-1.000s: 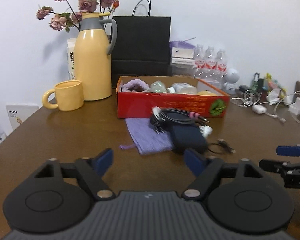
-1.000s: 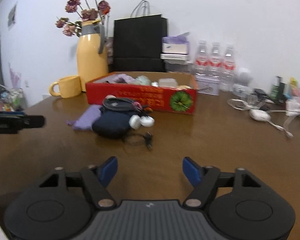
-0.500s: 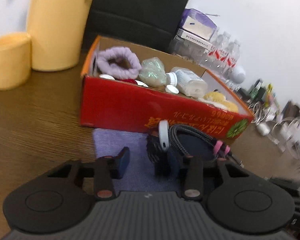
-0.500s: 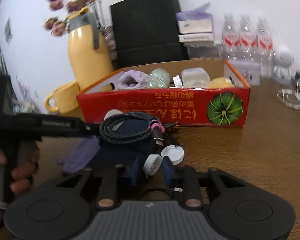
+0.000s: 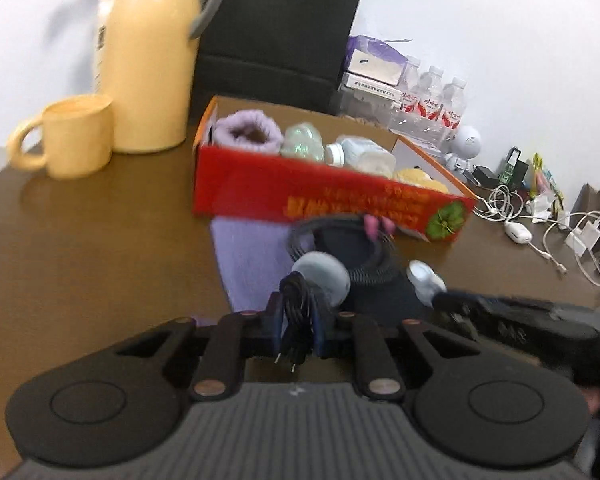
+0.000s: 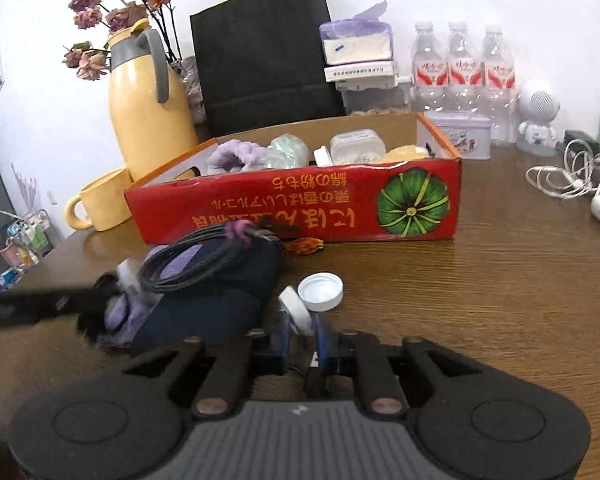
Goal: Organize objects
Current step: 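Grasp the black charger cable with the left tool while the right tool grasps the white round tin, then carry the charger cable and white tin into the red box and release both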
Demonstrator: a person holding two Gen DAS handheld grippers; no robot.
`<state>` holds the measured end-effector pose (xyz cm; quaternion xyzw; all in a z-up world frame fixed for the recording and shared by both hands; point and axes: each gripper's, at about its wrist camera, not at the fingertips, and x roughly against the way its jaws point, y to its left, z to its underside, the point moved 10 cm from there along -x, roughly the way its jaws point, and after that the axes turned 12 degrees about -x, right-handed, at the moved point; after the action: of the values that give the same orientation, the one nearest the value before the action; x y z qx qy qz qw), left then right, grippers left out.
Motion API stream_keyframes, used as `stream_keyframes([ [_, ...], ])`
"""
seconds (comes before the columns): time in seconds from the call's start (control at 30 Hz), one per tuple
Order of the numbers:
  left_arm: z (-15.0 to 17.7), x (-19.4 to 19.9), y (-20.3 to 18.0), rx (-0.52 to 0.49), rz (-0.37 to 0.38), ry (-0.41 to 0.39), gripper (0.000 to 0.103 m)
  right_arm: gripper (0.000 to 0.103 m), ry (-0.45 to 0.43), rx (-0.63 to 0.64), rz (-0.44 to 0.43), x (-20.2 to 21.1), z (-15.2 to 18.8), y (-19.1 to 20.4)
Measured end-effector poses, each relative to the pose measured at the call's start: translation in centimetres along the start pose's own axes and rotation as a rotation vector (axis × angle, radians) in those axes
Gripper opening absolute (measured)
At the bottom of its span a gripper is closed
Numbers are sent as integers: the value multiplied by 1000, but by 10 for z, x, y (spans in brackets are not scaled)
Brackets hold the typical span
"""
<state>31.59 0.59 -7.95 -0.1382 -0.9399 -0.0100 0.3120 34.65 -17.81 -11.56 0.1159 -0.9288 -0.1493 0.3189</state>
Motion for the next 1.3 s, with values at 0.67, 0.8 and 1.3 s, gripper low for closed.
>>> stream_keyframes([
  [0.67, 61, 67, -41, -30, 179, 41, 17, 5, 55, 0, -147, 66, 34, 32],
  [0.8, 67, 67, -50, -106, 143, 30, 31, 22, 90, -53, -245, 90, 60, 44],
  [1.3, 71, 78, -25, -34, 127, 3, 17, 11, 83, -99, -176, 74, 66, 48],
])
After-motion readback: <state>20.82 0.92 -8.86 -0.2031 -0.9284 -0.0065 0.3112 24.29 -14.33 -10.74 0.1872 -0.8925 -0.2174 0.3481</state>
